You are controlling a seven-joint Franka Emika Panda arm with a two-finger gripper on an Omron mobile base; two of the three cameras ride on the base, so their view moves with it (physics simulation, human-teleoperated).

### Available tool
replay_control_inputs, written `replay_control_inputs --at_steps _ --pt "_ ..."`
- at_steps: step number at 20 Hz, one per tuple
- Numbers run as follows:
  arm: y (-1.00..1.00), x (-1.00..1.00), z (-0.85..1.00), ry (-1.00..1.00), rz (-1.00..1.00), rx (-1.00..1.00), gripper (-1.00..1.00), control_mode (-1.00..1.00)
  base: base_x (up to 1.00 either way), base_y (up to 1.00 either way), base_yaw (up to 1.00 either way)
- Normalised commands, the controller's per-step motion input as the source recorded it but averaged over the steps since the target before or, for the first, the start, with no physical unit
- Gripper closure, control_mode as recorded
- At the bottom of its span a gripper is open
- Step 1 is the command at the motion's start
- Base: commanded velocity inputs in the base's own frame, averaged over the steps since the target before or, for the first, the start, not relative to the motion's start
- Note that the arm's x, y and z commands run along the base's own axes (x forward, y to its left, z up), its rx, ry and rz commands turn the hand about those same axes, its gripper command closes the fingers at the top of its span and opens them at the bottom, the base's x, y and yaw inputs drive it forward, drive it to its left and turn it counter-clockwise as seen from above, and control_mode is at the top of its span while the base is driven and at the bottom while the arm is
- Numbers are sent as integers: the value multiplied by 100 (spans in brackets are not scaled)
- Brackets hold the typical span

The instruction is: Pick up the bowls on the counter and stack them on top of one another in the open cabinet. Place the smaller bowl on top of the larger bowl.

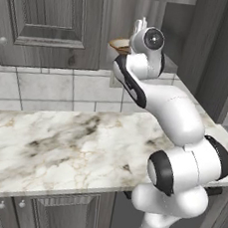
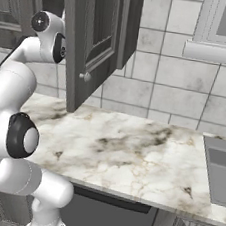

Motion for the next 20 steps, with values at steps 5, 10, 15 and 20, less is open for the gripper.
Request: replay_control_inputs --at_steps 5,10,15,20 --pt "3 -11 18 -9 -1 2 -100 -100 0 0 0" --pt "-2 -38 20 -6 0 4 -100 -100 0 0 0" --pt "-9 -59 23 -2 0 3 -100 -100 0 0 0" --pt "-10 -62 12 0 0 0 -100 -100 0 0 0"
